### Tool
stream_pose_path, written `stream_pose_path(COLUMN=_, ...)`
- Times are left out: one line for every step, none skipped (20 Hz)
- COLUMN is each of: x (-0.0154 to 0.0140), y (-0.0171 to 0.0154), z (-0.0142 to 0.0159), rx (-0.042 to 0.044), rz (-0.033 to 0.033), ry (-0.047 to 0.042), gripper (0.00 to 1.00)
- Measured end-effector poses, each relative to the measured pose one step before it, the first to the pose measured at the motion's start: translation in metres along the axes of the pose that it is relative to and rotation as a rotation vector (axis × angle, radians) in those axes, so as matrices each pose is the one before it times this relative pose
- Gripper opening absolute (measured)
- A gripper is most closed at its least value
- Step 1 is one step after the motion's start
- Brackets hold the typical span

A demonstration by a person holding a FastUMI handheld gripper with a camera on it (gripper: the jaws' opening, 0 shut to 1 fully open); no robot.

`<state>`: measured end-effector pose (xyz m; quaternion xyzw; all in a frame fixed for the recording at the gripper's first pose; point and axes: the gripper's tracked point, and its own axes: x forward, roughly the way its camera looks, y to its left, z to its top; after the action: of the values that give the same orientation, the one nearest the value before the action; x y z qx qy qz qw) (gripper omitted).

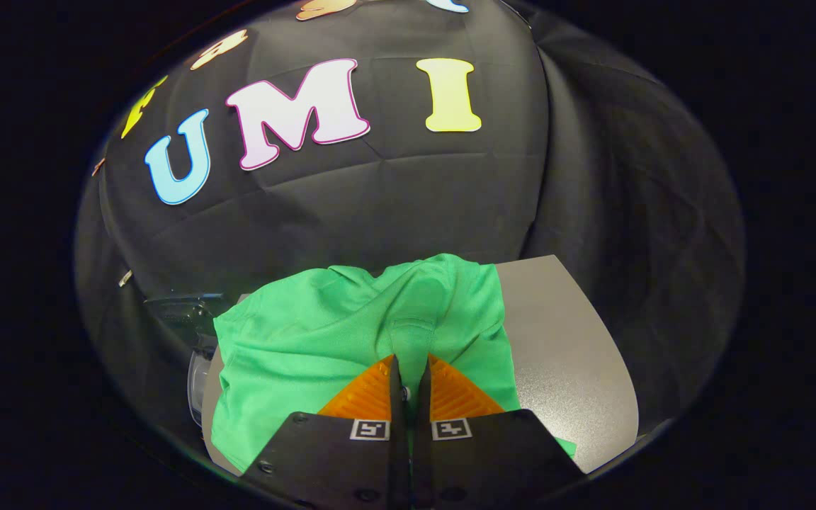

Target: Put the clothes into the washing machine and then close the washing machine lid.

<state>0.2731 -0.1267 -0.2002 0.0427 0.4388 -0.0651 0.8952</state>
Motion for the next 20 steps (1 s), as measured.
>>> stream_pose_path(x=-0.00480, y=0.00214, z=-0.00079, rx=0.01201, rz=0.01359, ry=-0.00250, gripper=0.07)
stream_pose_path(x=-0.00250, y=0.00243, z=0.00133, rx=0.00920, rz=0.00583, ry=-0.00936, gripper=0.07)
stream_pose_path(x=-0.00270, y=-0.00133, z=0.00163, rx=0.00862, rz=-0.00019, ry=-0.01697, gripper=0.07)
stream_pose_path(x=-0.00246, y=0.00152, z=0.00255, rx=0.00137, rz=0.00732, ry=-0.01708, gripper=0.07)
stream_pose_path(x=-0.00660, y=0.00178, z=0.00179, rx=0.00212, rz=0.01113, ry=-0.01400, gripper=0.07)
stream_pose_path(x=-0.00706, y=0.00504, z=0.00668, rx=0.00776, rz=0.01686, ry=-0.02152, gripper=0.07)
stream_pose_path(x=-0.01019, y=0.00214, z=0.01105, rx=0.01818, rz=0.00945, ry=-0.03929, gripper=0.07)
stream_pose_path(x=-0.00887, y=0.00317, z=0.01241, rx=0.01010, rz=0.00327, ry=-0.04421, gripper=0.07)
stream_pose_path(x=-0.01043, y=0.00554, z=0.01229, rx=0.00502, rz=0.01347, ry=-0.04039, gripper=0.06)
stream_pose_path(x=-0.01112, y=0.00960, z=0.01215, rx=-0.00090, rz=0.02245, ry=-0.03476, gripper=0.07)
stream_pose_path(x=-0.01223, y=0.00990, z=0.01067, rx=-0.00437, rz=0.01795, ry=-0.03497, gripper=0.06)
stream_pose_path(x=-0.01074, y=0.00927, z=0.01333, rx=-0.00599, rz=0.01209, ry=-0.03605, gripper=0.07)
stream_pose_path(x=-0.01156, y=0.00760, z=0.01389, rx=-0.00232, rz=0.01288, ry=-0.03649, gripper=0.07)
stream_pose_path(x=-0.01070, y=0.00899, z=0.01505, rx=0.00070, rz=0.01410, ry=-0.03257, gripper=0.06)
stream_pose_path(x=-0.01007, y=0.00834, z=0.01280, rx=0.00004, rz=0.01187, ry=-0.03034, gripper=0.06)
stream_pose_path(x=-0.00848, y=0.00853, z=0.01368, rx=-0.00099, rz=0.01023, ry=-0.03374, gripper=0.06)
stream_pose_path(x=-0.00824, y=0.00761, z=0.01322, rx=-0.00272, rz=0.00832, ry=-0.02927, gripper=0.06)
stream_pose_path(x=-0.00734, y=0.00857, z=0.01376, rx=-0.00356, rz=0.00731, ry=-0.02792, gripper=0.06)
stream_pose_path(x=-0.00679, y=0.00918, z=0.01097, rx=-0.00213, rz=0.01122, ry=-0.02567, gripper=0.06)
stream_pose_path(x=-0.00488, y=0.01021, z=0.01092, rx=-0.00128, rz=0.01121, ry=-0.02194, gripper=0.06)
